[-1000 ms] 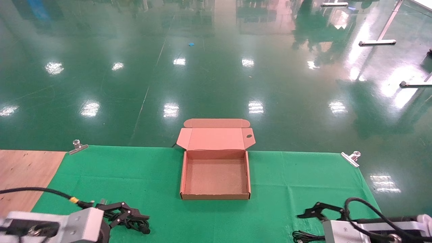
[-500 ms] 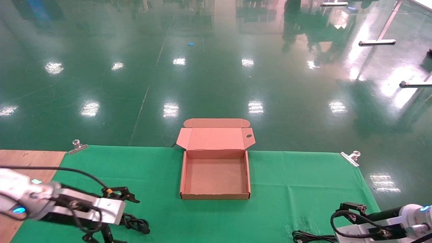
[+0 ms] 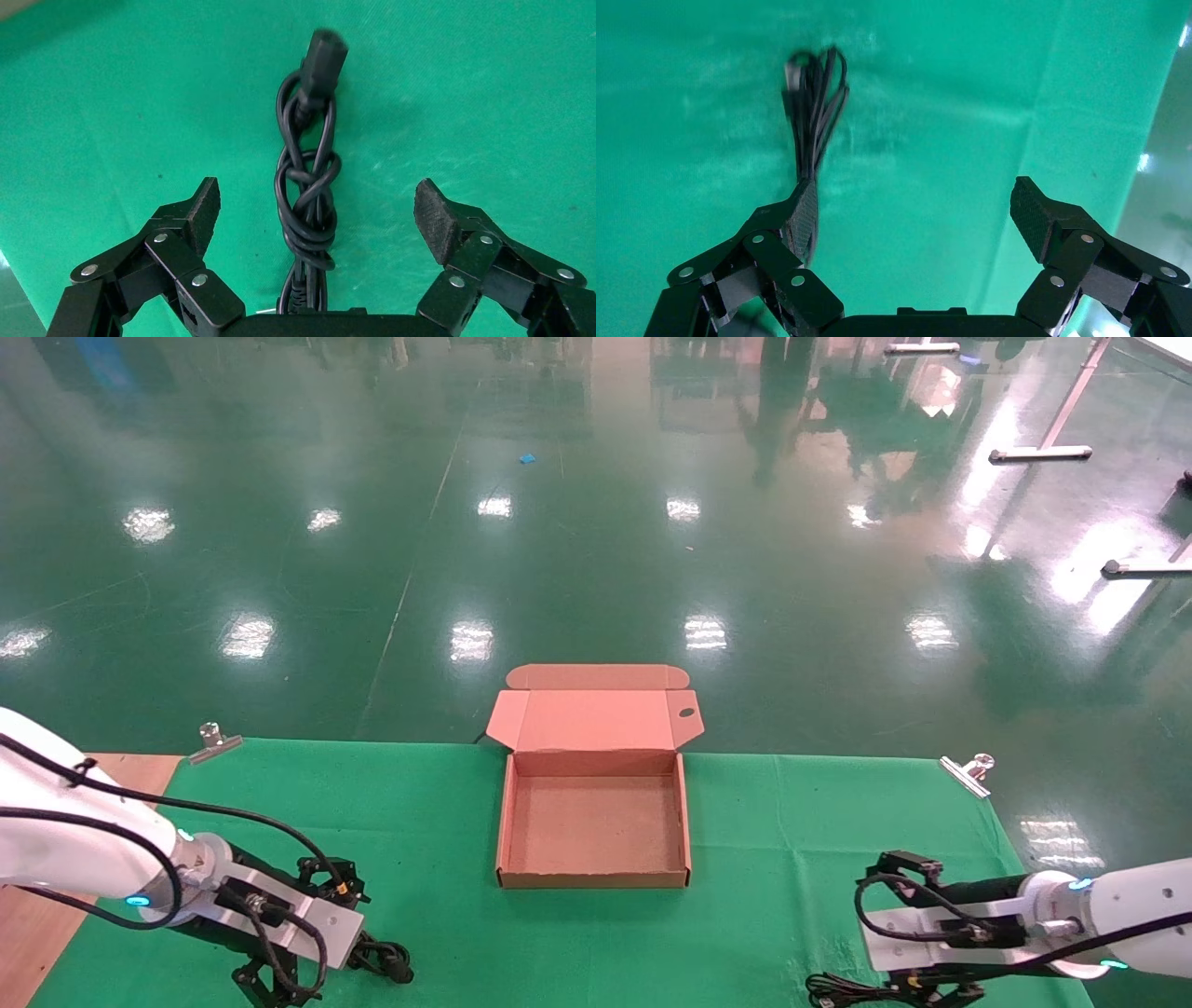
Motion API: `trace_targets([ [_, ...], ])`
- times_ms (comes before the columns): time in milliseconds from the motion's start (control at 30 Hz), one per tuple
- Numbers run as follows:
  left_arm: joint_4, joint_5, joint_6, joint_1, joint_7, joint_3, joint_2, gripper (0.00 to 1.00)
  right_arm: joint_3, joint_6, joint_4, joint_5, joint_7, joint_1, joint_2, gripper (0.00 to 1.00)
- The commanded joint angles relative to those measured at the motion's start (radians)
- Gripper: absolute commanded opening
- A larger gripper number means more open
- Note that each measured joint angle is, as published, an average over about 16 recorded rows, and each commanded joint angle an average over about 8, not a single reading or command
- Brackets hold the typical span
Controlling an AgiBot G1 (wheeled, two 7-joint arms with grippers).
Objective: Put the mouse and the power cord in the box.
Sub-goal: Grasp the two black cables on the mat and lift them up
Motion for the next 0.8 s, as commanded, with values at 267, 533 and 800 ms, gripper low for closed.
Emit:
trace_targets([
  [267, 0.168, 0.01, -0.104, -0.018, 0.067, 0.002, 0.064, 1.0, -0.007, 0.038, -0.175, 0.02, -0.096, 0.006, -0.07, 1.0],
  [533, 0.24, -0.021, -0.223, -0.011, 0.099, -0.023, 0.082, 1.0, 0.002, 0.05, -0.321, 0.048, -0.165, 0.039, -0.116, 1.0],
  [800, 0.275, -0.029, -0.323, 0.008, 0.118, -0.031, 0.094, 1.0, 0.014, 0.035, -0.421, 0.078, -0.231, 0.072, -0.134, 1.0],
])
